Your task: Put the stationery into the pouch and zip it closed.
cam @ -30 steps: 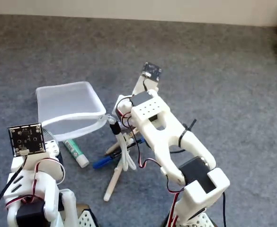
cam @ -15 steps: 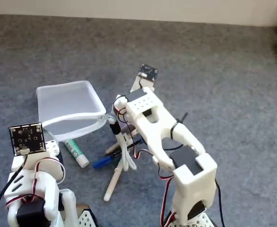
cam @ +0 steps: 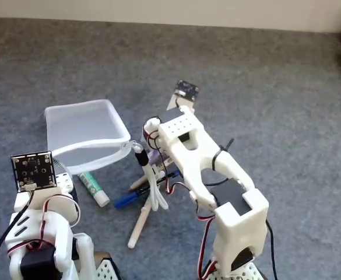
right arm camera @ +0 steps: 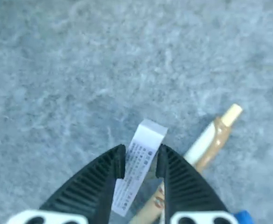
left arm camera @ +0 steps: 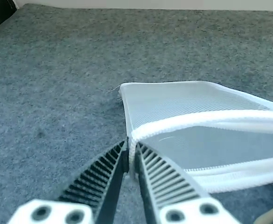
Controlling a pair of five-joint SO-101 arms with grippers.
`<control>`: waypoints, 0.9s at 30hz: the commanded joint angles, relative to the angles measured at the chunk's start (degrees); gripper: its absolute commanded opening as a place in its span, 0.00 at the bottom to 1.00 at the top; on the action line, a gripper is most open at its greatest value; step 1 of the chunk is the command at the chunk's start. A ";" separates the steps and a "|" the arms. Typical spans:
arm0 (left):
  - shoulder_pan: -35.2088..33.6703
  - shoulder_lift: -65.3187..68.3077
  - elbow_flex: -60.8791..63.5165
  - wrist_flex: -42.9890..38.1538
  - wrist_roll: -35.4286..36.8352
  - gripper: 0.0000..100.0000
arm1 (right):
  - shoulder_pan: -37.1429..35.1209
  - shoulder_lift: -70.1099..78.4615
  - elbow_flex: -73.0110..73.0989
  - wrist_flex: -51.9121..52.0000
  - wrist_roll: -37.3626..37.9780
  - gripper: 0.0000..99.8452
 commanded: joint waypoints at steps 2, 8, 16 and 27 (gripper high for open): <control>-0.04 -0.22 0.04 -0.26 0.62 0.01 | 1.27 -1.45 -3.03 2.95 4.92 0.09; -0.04 -0.22 1.19 -0.62 0.62 0.01 | 2.24 -0.92 -2.77 2.59 5.54 0.09; -0.04 -0.22 1.19 -0.62 0.62 0.01 | 4.62 2.15 -1.89 -0.22 5.54 0.10; -0.04 -0.22 1.27 -0.35 0.62 0.01 | 4.97 8.66 -9.80 9.01 5.63 0.09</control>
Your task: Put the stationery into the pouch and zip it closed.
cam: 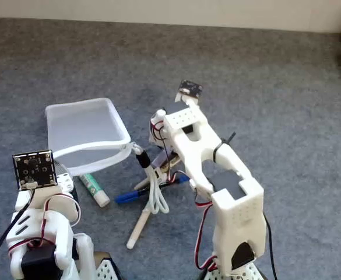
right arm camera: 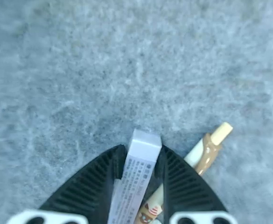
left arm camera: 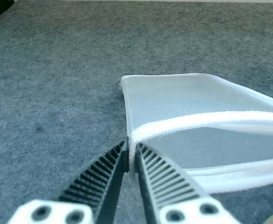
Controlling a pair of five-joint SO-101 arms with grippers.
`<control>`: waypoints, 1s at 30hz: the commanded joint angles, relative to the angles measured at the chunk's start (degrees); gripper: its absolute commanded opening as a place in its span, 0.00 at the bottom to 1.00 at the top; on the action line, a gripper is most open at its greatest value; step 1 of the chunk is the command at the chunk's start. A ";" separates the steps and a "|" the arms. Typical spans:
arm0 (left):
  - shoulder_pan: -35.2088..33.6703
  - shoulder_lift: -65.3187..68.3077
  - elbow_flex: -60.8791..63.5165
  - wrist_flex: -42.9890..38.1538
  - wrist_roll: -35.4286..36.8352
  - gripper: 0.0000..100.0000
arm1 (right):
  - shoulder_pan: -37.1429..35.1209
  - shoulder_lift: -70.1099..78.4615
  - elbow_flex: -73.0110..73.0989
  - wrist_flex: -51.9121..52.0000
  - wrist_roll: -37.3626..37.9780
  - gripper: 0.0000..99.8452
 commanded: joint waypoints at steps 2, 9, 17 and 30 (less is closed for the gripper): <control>-0.04 -0.22 -0.22 -0.35 0.62 0.01 | 1.27 0.04 -2.68 3.56 0.79 0.09; -0.04 -0.22 -0.22 -0.53 0.62 0.01 | 1.01 -0.13 -3.30 3.74 10.20 0.00; -0.04 -0.22 -0.22 -0.62 0.62 0.01 | 1.10 -0.22 -5.85 5.93 12.48 0.00; 2.95 0.22 -1.98 -2.81 0.79 0.01 | 0.57 -14.90 -8.31 14.20 12.57 0.00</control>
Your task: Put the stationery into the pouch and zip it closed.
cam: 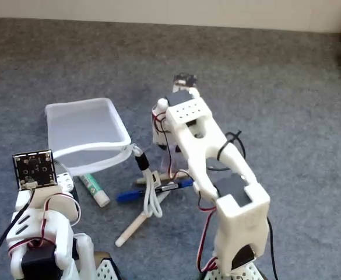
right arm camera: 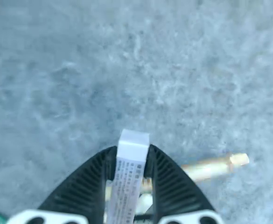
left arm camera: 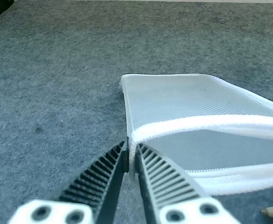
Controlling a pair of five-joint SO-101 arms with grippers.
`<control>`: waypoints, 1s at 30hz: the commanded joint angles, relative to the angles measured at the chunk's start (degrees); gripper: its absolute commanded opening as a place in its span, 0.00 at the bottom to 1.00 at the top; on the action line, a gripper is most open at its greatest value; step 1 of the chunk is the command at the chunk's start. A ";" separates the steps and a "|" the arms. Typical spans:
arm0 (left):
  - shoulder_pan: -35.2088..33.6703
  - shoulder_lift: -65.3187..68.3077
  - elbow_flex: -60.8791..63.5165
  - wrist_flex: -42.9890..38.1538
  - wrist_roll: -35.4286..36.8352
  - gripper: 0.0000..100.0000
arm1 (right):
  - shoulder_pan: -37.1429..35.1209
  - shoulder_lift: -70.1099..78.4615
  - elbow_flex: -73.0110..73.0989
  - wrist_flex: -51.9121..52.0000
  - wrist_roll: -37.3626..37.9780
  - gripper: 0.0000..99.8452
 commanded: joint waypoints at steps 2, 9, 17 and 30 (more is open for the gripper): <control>3.74 0.22 -3.12 -2.29 0.62 0.01 | 0.13 -9.63 -1.80 2.77 0.88 0.00; 3.91 0.31 -8.48 -1.76 0.62 0.01 | 0.31 -20.79 4.70 2.68 0.88 0.00; 10.42 5.58 -18.51 2.81 0.62 0.01 | 0.40 -28.88 9.89 -0.13 0.88 0.00; 12.35 30.90 -41.63 9.14 0.53 0.01 | 0.40 -48.92 32.04 -18.95 0.88 0.00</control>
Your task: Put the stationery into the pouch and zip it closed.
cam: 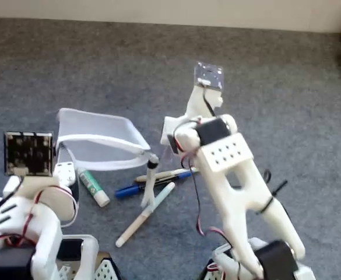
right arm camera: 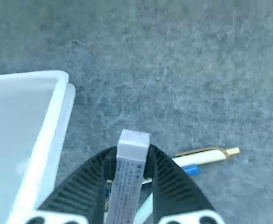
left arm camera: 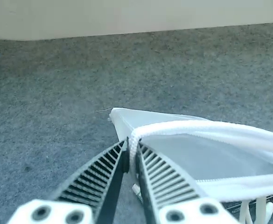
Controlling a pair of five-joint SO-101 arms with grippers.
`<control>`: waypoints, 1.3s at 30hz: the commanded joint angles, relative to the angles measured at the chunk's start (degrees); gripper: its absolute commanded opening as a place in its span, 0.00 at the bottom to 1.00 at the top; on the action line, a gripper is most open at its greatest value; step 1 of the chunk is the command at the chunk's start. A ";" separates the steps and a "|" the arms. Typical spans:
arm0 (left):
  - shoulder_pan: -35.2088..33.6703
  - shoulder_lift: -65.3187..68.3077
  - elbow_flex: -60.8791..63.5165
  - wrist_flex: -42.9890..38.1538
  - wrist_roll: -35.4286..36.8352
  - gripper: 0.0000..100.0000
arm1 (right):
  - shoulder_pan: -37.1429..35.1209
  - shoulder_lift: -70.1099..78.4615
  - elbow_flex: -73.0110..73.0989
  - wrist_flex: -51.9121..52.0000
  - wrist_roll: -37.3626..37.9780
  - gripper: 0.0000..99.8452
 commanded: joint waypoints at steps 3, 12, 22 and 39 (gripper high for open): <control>1.19 10.51 -11.21 1.41 0.62 0.01 | 0.57 -12.35 9.45 -11.38 0.88 0.00; 1.27 29.67 -23.60 8.00 2.02 0.01 | 0.57 -26.51 29.76 -34.68 0.88 0.00; 0.66 35.30 -24.22 8.18 4.75 0.01 | 3.56 -38.11 35.03 -37.58 0.88 0.00; -0.48 35.30 -20.18 7.74 5.10 0.01 | 3.03 -52.97 34.51 -37.67 0.79 0.00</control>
